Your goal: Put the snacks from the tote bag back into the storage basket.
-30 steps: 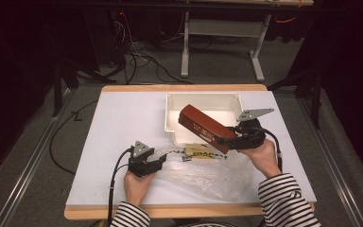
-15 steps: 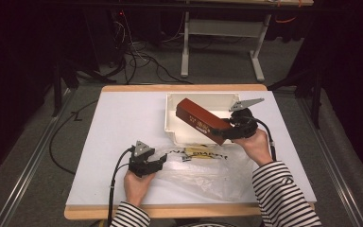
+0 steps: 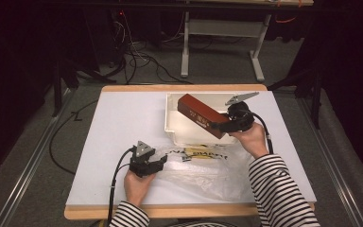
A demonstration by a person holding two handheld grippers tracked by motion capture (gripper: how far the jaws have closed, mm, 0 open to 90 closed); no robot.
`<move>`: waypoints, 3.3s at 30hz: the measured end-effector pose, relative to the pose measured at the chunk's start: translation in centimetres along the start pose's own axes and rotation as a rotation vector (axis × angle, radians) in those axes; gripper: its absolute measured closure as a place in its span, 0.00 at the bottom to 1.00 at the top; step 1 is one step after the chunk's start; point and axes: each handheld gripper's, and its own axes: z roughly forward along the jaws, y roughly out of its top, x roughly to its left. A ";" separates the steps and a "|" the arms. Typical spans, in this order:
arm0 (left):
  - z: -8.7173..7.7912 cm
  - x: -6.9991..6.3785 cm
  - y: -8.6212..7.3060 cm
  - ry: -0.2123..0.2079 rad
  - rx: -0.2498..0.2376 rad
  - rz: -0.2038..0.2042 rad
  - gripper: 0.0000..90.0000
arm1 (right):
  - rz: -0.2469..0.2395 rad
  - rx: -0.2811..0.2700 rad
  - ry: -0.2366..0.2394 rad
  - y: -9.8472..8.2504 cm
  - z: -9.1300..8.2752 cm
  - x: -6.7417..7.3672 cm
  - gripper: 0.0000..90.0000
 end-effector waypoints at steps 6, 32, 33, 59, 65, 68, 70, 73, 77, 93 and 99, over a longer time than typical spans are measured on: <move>0.1 0.0 0.1 0.002 0.016 0.002 0.46 | 0.006 0.011 -0.012 0.3 0.5 -0.5 0.48; 0.0 0.1 0.0 0.001 -0.001 -0.018 0.46 | 0.059 0.181 -0.053 -0.9 6.1 -2.0 0.47; 0.0 0.1 0.0 0.000 -0.001 -0.017 0.46 | 0.046 0.192 -0.056 -0.9 6.2 -2.0 0.47; 0.0 0.1 0.0 -0.003 0.002 -0.008 0.46 | 0.045 0.101 -0.078 -1.1 4.5 -1.8 0.38; 0.0 0.0 0.0 0.002 0.001 -0.007 0.46 | 0.037 0.042 -0.084 -1.2 2.9 -0.6 0.43; 0.0 0.1 0.0 0.000 0.000 -0.009 0.46 | 0.012 -0.006 -0.109 -2.1 2.6 0.1 0.59; 0.0 0.1 0.0 -0.001 0.002 -0.010 0.46 | 0.017 0.003 -0.087 -2.7 2.8 0.2 0.69; 0.0 0.1 0.0 -0.001 -0.001 -0.007 0.46 | 0.011 0.011 -0.057 -3.4 3.0 0.6 0.82; -0.1 0.1 0.0 -0.001 -0.006 -0.008 0.46 | -0.034 0.030 -0.030 -3.6 3.3 1.8 0.93; -0.5 0.2 -0.2 -0.007 -0.044 -0.018 0.45 | 0.013 0.148 -0.061 -4.1 6.4 1.2 1.00; -0.5 0.2 -0.2 -0.004 -0.042 -0.017 0.45 | 0.047 0.162 -0.088 -4.1 6.7 0.3 1.00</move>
